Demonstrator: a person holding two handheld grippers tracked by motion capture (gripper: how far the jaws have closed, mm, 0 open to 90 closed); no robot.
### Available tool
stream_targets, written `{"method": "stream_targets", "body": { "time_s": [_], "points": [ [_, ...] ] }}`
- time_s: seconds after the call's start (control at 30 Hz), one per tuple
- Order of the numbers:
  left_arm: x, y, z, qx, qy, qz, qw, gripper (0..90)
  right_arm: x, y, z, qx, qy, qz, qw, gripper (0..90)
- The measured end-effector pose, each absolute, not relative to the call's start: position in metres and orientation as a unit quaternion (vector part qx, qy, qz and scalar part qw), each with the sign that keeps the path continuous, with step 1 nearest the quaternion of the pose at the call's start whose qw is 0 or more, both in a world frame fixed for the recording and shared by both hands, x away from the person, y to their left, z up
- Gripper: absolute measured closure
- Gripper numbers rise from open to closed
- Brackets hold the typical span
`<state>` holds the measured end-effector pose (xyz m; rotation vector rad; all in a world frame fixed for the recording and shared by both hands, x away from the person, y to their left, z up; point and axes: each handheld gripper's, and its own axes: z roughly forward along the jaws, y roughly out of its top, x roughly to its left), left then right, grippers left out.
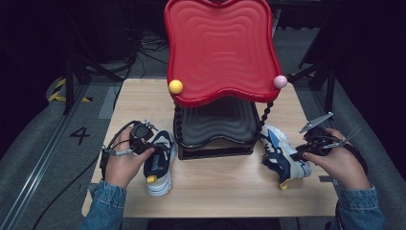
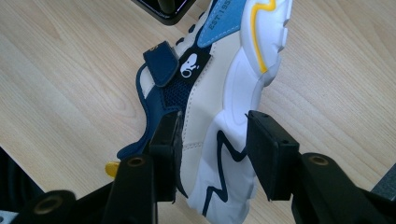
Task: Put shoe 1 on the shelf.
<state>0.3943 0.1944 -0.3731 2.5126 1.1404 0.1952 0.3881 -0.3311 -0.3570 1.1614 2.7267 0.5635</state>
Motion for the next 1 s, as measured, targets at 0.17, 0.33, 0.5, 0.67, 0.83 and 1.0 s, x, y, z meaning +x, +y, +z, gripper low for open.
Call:
{"method": "stream_targets", "body": {
  "time_s": [0.17, 0.33, 0.5, 0.67, 0.83, 1.0],
  "points": [
    [0.394, 0.198, -0.364, 0.89, 0.414, 0.066, 0.18, 74.7, 0.388, -0.333, -0.356, 0.386, 0.901, 0.189, 0.063, 57.6],
    [0.395, 0.202, -0.342, 0.888, 0.422, 0.072, 0.17, 74.7, 0.387, -0.335, -0.355, 0.386, 0.9, 0.194, 0.06, 57.4],
    [0.396, 0.203, -0.33, 0.887, 0.423, 0.071, 0.169, 74.7, 0.387, -0.336, -0.356, 0.387, 0.899, 0.195, 0.061, 57.3],
    [0.398, 0.204, -0.317, 0.886, 0.427, 0.074, 0.166, 74.7, 0.385, -0.339, -0.354, 0.392, 0.896, 0.199, 0.062, 57.3],
    [0.399, 0.206, -0.304, 0.884, 0.429, 0.071, 0.172, 74.7, 0.384, -0.34, -0.354, 0.393, 0.896, 0.199, 0.065, 57.3],
    [0.399, 0.208, -0.286, 0.882, 0.431, 0.075, 0.175, 74.7, 0.383, -0.341, -0.354, 0.394, 0.895, 0.201, 0.062, 57.2]
  ]
}}
